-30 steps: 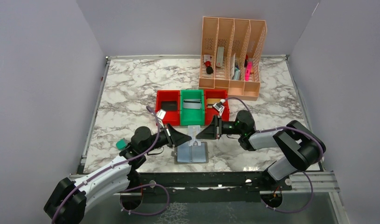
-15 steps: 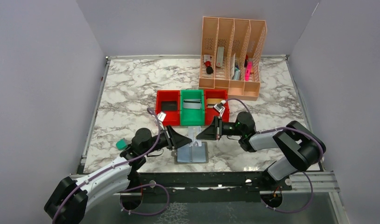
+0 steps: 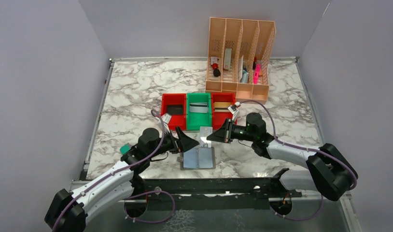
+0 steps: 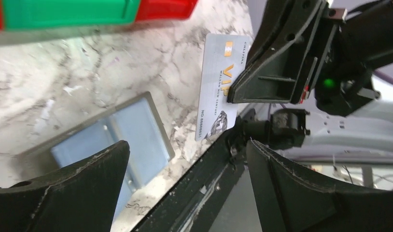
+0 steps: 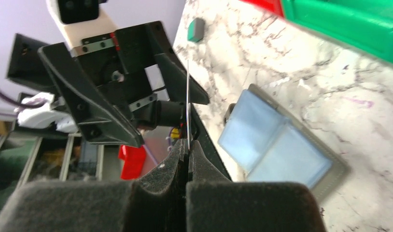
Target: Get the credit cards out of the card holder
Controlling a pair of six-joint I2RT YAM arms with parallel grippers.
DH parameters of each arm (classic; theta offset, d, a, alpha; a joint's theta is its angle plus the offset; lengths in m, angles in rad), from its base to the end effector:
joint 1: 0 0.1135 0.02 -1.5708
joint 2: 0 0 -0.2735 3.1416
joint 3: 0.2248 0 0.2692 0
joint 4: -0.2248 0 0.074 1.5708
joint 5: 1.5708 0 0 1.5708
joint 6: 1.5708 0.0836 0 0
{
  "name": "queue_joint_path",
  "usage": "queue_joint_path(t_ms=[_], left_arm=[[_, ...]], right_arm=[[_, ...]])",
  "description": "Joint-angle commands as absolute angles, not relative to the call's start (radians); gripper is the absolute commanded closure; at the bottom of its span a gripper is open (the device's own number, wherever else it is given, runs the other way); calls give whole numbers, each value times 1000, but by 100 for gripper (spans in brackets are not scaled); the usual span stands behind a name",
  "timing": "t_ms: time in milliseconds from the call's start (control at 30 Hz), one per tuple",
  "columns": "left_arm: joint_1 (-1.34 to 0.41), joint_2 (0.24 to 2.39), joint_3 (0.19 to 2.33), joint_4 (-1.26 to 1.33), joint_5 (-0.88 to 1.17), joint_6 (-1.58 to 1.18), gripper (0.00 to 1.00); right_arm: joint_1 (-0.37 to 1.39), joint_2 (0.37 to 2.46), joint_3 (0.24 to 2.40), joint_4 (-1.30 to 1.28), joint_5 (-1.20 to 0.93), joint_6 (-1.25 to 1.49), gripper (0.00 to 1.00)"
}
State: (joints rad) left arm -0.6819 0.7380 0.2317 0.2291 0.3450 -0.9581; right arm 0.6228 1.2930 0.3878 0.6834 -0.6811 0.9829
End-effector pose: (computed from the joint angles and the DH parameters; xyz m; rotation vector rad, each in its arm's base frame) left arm 0.1554 -0.1626 0.1809 -0.0153 2.0997 -1.3969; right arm 0.2047 0.2118 0.1766 -0.2028 2.1050 1.6712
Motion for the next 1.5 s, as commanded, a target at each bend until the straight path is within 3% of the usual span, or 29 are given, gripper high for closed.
queue_joint_path(t_ms=[0, 333, 667, 1100, 1300, 1467], left_arm=[[-680, 671, 324, -59, 152, -836, 4], [-680, 616, 404, -248, -50, -802, 1], [-680, 545, 470, -435, -203, -731, 1], [-680, 542, 636, -624, -390, -608, 1], [-680, 551, 644, -637, -494, -535, 1], [-680, 584, 647, -638, -491, -539, 1]], right_arm=[[628, 1212, 460, 404, -521, 839, 99], [628, 1099, 518, 231, -361, 689, 99], [641, 1138, 676, 118, -319, 538, 99], [909, 1288, 929, -60, 154, 228, 99], [937, 1344, 999, -88, 382, 126, 99], [937, 1376, 1022, -68, 445, -7, 99]])
